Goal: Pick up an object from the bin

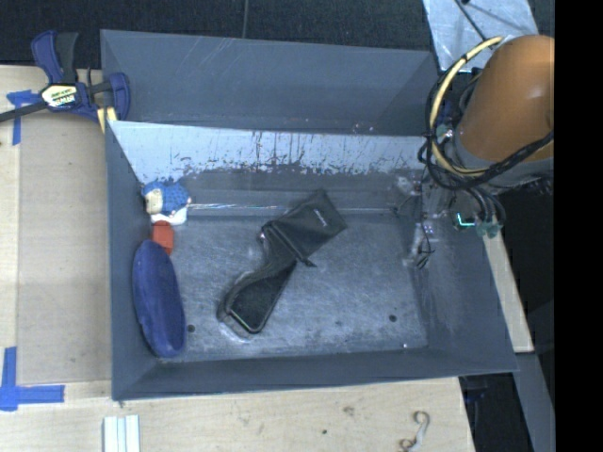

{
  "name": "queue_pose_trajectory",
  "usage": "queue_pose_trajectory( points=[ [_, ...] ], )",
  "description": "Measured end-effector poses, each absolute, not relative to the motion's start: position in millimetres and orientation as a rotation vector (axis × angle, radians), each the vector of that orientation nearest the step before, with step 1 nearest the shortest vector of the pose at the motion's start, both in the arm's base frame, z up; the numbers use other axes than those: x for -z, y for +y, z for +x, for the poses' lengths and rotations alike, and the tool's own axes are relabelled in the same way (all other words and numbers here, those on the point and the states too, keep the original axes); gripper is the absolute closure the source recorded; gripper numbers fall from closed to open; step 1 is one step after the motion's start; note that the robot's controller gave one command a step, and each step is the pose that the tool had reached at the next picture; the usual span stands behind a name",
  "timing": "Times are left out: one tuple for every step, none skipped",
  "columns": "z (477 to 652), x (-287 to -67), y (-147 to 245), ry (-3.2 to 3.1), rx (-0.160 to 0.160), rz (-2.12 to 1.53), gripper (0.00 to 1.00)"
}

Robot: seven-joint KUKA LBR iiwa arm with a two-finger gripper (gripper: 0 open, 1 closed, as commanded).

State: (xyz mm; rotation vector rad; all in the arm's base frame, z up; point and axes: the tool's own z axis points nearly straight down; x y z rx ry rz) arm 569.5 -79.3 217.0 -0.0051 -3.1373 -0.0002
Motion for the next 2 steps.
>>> queue_pose_trajectory(
  points=[
    [600.6,-100.4,-25.4,-3.132,0.003,0.2,0.0],
    [612.7,-69.7,-14.7,-3.033,0.0,0.825,0.0]
  ],
)
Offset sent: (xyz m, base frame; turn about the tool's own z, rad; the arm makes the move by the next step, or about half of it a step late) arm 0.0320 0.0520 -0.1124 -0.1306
